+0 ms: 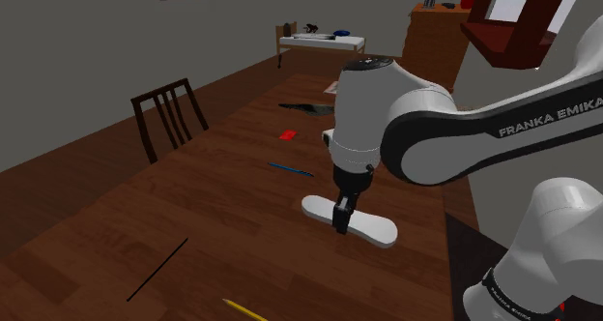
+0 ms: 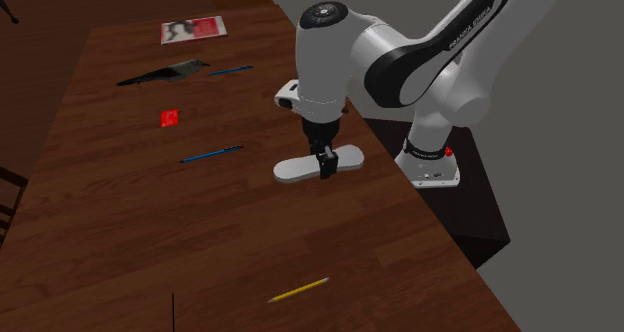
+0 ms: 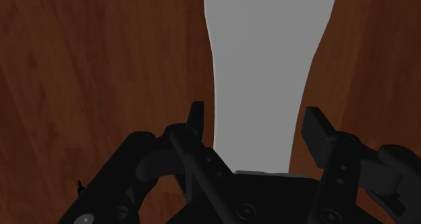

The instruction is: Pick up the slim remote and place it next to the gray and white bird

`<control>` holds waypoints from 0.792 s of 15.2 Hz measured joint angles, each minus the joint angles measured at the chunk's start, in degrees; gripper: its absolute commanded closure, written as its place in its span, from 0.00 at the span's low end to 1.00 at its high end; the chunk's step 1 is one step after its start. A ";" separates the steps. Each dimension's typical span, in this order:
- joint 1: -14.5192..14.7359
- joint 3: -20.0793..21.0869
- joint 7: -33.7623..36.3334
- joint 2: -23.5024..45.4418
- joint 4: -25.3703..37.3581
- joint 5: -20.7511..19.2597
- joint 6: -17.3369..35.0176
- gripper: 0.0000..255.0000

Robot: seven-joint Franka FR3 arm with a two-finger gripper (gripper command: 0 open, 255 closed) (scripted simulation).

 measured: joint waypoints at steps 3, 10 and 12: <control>-0.04 -0.38 -0.18 -0.84 1.67 -0.07 -2.51 1.00; -0.94 -1.94 -1.68 -1.10 5.49 -0.98 -6.69 1.00; -2.21 -3.46 -3.75 0.54 6.34 -2.08 -6.00 1.00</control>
